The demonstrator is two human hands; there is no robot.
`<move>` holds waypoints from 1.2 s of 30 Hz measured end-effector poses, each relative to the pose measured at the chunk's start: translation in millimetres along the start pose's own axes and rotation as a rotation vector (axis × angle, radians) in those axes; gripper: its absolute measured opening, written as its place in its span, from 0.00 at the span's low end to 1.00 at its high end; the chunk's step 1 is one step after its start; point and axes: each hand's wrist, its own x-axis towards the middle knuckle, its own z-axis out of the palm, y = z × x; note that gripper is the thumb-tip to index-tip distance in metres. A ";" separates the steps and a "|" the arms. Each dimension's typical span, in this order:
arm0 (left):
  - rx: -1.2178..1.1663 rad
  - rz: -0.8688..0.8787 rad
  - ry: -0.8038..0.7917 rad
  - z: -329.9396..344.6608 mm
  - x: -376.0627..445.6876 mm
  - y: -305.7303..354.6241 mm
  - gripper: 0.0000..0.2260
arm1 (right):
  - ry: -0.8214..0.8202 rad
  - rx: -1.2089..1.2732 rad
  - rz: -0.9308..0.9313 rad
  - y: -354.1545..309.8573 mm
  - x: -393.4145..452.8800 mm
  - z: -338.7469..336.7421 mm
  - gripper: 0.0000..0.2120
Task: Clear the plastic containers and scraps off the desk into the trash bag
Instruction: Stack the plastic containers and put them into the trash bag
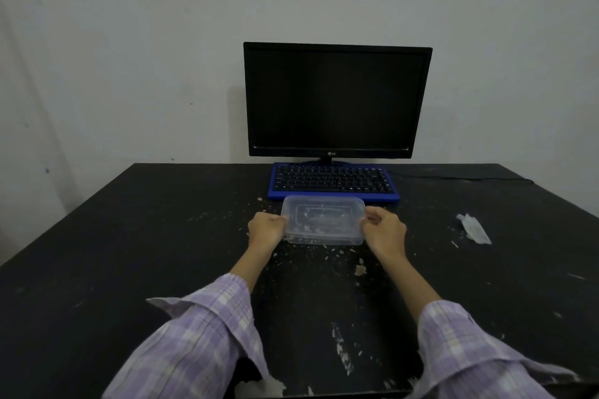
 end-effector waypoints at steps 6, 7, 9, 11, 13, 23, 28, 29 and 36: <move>-0.078 0.045 -0.074 2.5 5.6 -3.7 0.13 | -0.032 -0.005 0.007 4.8 3.9 -1.0 0.17; -0.074 0.063 -0.099 1.7 6.6 -4.2 0.18 | -0.040 -0.009 0.013 4.3 5.4 -0.9 0.18; -0.016 0.102 -0.136 0.7 6.9 -3.5 0.20 | -0.056 -0.019 0.026 3.3 8.9 -0.5 0.19; 0.034 0.129 -0.177 0.2 7.9 -3.1 0.20 | -0.070 -0.035 0.033 1.6 11.9 -0.9 0.19; 0.064 0.138 -0.216 -0.4 8.4 -2.2 0.20 | -0.095 -0.054 0.029 1.6 15.3 -2.0 0.18; 0.211 0.168 -0.268 1.0 12.8 -10.1 0.21 | -0.150 -0.055 0.037 10.4 16.2 4.2 0.19; 0.316 0.224 -0.248 0.7 8.7 -9.8 0.20 | -0.143 -0.075 0.032 14.3 13.4 7.4 0.19; 0.345 0.243 -0.239 0.9 8.1 -9.4 0.19 | -0.145 -0.080 0.041 14.4 13.9 7.5 0.19; 0.354 0.246 -0.245 -2.1 3.4 -5.7 0.19 | -0.141 -0.106 0.060 8.0 10.5 4.8 0.19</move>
